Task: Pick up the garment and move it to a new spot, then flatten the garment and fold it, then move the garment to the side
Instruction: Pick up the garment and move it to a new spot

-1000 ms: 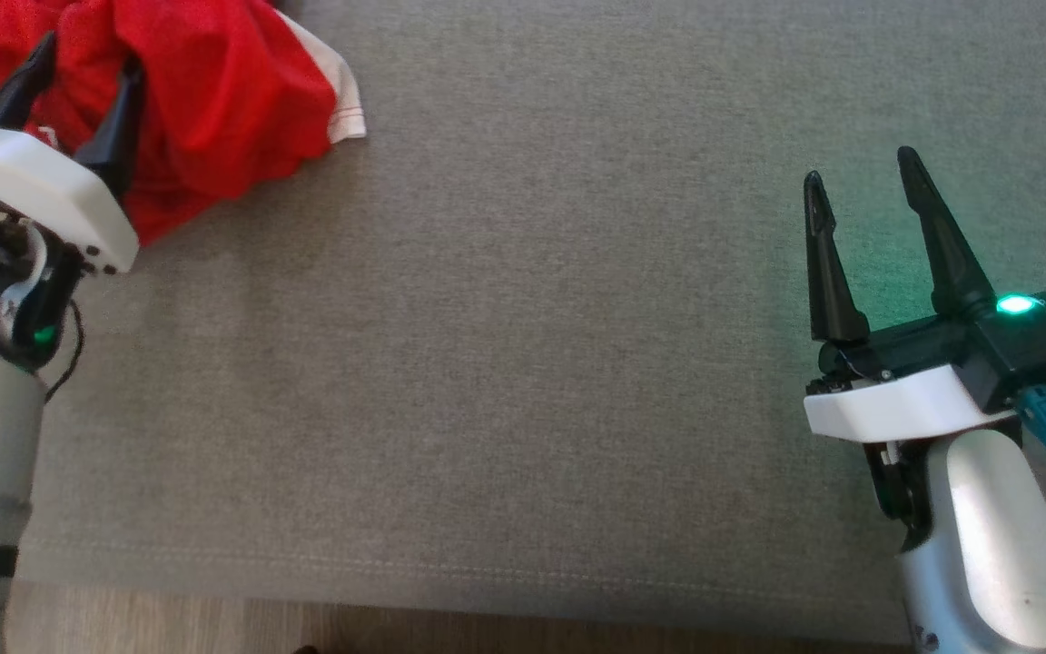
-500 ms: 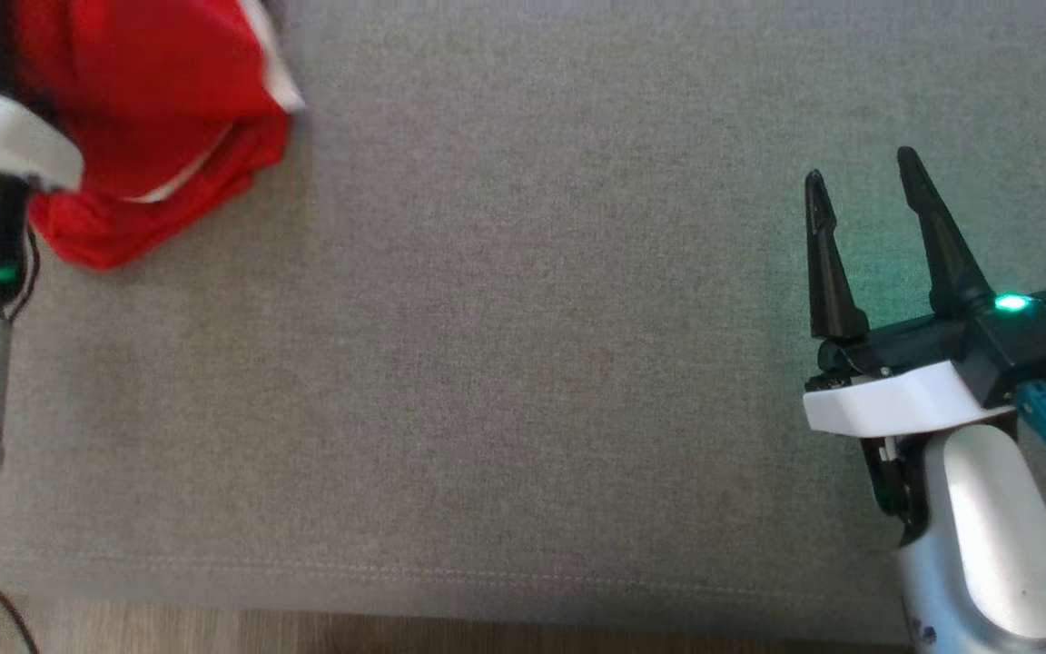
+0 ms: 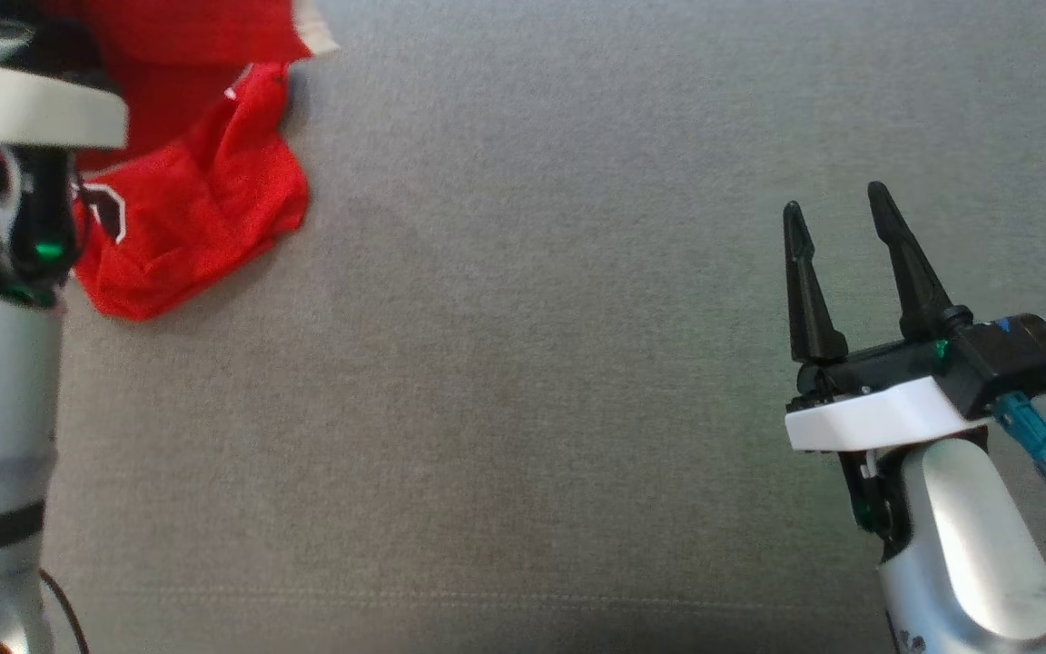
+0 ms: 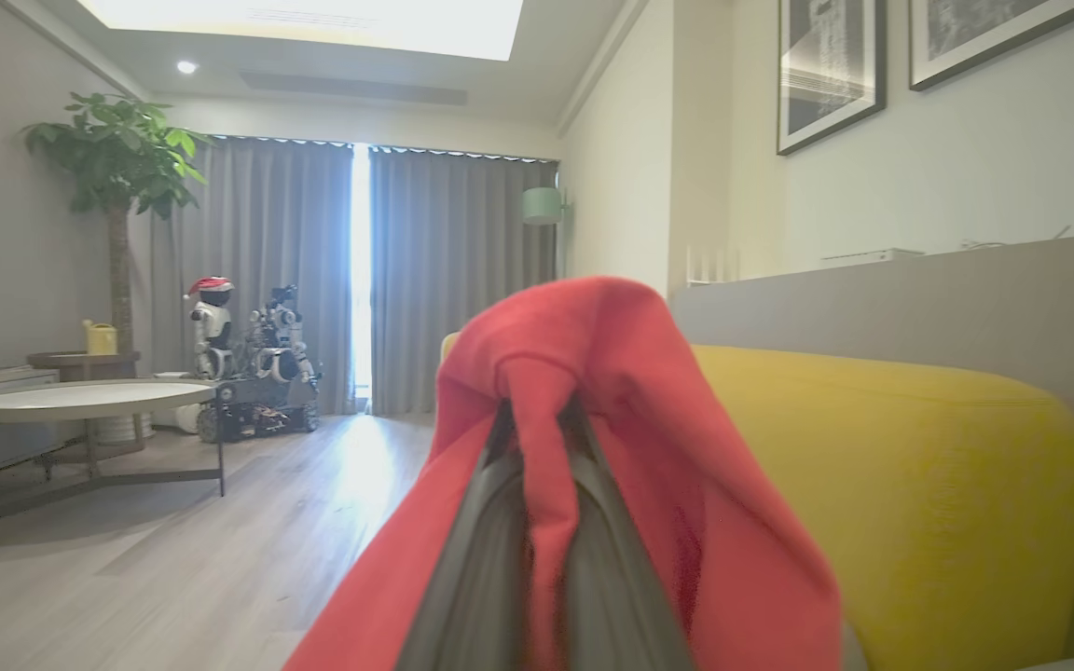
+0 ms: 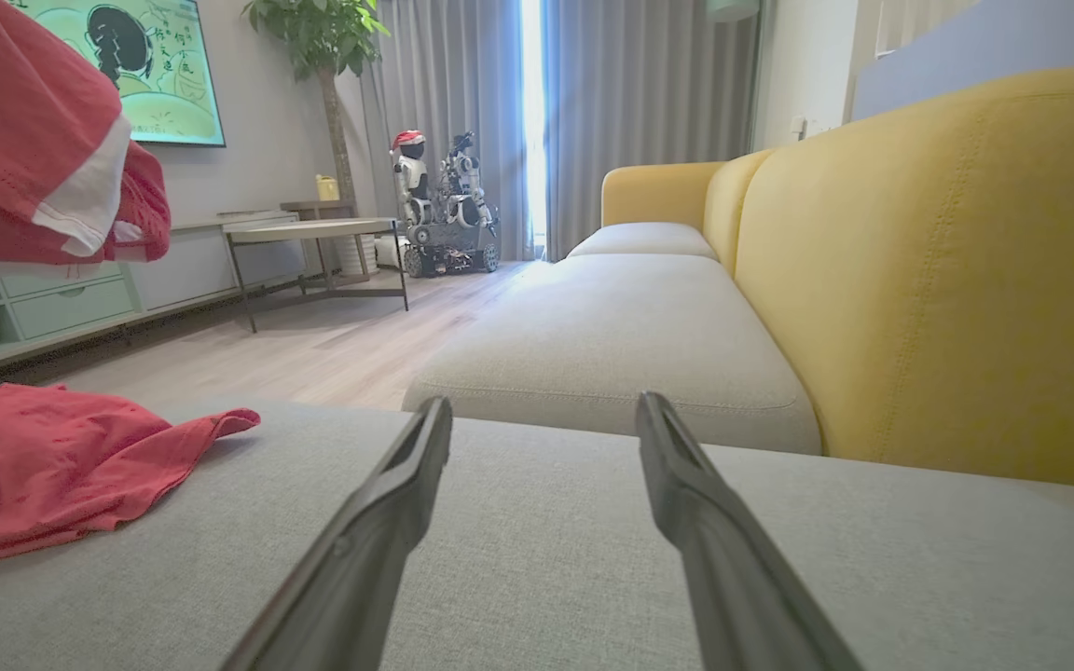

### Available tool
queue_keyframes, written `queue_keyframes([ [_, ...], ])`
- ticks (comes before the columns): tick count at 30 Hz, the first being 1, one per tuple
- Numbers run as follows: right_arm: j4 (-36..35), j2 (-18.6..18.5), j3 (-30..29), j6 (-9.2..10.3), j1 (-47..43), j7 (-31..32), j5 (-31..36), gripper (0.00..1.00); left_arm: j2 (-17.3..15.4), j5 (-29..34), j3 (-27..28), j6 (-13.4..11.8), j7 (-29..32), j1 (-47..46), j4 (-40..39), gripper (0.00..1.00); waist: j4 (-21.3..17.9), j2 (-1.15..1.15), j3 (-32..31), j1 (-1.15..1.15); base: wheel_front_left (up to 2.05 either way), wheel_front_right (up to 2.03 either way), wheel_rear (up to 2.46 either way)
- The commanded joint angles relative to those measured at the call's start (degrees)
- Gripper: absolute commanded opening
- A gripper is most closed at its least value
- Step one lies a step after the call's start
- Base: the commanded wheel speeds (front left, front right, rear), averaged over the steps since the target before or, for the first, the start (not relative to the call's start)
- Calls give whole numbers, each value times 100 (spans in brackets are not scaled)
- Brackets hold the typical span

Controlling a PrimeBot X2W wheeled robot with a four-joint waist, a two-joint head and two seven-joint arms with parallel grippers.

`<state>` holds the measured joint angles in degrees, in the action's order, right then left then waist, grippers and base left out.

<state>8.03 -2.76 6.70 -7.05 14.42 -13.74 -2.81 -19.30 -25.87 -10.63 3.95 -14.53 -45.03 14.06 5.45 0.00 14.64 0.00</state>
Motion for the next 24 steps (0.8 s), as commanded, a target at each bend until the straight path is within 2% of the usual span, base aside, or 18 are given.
queue_keyframes([
  [1,-147,-11,123,-44,-27,-74,-78,100,-188,-48,136,-25,114,-63,-426,0,-182,0,-214,0,0,0,0],
  [5,-100,-11,111,-44,-49,-103,-208,100,-3,-140,-96,-56,448,69,-1071,0,-388,0,-325,0,0,0,0],
  [11,-87,-11,183,-44,11,-122,-384,100,283,-74,-528,-264,952,202,-1682,0,-796,0,-280,0,0,0,0],
  [19,-343,-11,173,-44,134,-125,-576,100,725,84,-995,-519,1125,274,-1593,0,-1365,0,40,0,0,0,0],
  [24,-555,-11,219,-44,283,-125,-757,100,978,280,-1422,-438,1014,126,-1065,0,-1887,0,483,0,0,0,0],
])
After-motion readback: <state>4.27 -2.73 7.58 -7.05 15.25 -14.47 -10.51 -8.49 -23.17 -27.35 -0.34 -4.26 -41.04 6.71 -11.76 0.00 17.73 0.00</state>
